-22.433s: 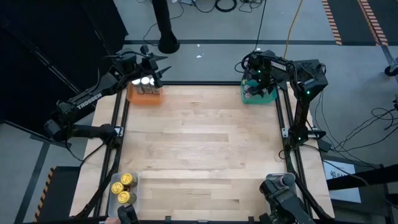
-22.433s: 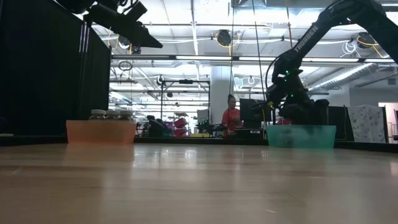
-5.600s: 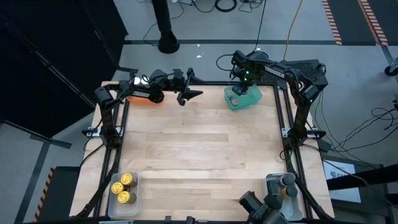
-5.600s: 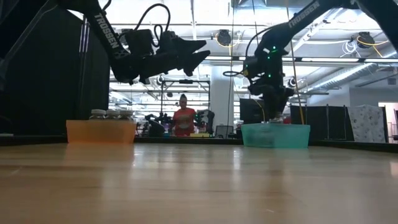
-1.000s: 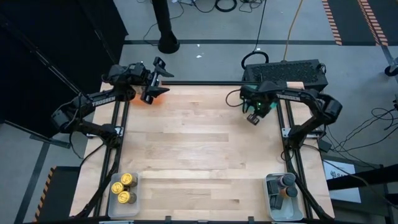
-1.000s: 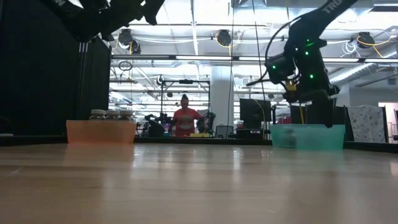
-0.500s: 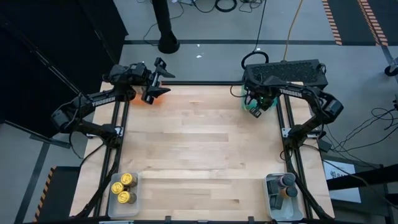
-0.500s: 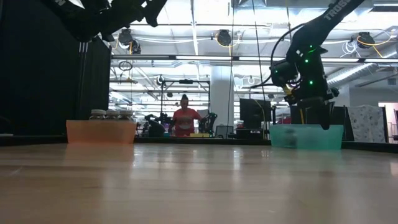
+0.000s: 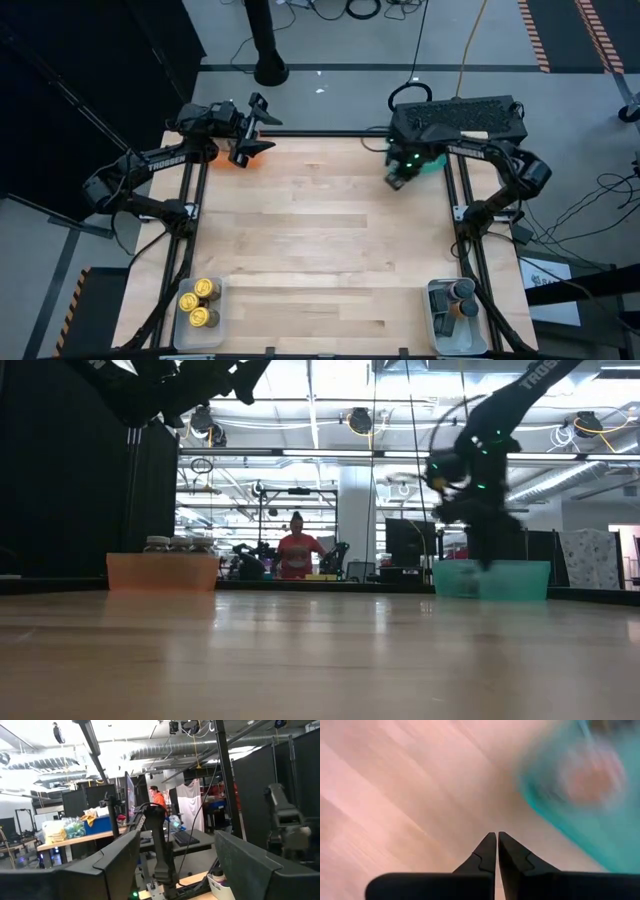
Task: Sort spices by type
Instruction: Adjust the blue bin
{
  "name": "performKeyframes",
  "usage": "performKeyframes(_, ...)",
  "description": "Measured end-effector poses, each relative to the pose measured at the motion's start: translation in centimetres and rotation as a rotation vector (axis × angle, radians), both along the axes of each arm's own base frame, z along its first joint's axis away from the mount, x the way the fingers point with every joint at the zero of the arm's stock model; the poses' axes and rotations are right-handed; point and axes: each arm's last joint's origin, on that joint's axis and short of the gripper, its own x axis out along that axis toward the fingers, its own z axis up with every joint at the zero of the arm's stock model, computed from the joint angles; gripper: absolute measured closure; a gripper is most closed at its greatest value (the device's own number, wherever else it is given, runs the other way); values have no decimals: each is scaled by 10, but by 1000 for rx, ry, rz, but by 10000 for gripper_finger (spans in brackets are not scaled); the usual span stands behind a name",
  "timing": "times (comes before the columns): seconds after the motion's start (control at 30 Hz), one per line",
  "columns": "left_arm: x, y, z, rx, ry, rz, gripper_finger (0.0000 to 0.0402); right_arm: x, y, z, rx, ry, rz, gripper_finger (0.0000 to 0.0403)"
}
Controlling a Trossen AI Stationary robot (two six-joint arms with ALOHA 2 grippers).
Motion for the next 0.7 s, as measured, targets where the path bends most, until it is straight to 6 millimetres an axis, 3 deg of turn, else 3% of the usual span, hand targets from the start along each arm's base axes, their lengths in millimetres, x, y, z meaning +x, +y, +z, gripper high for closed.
performKeyframes(0.13,0,0,0,25,-14,15,136,34,5,6,-160,-132,54,403)
performKeyframes(0.33,0,1,1,32,-33,47,136,59,-8,20,-349,-84,27,403)
performKeyframes(0.43,1,1,0,22,-25,46,136,69,-22,13,-351,-52,33,403)
performKeyframes(0.6,1,2,-2,7,-6,48,136,80,-43,-14,-272,77,64,403)
performKeyframes(0.7,2,2,-2,3,-2,47,136,84,-52,-16,-270,143,60,403)
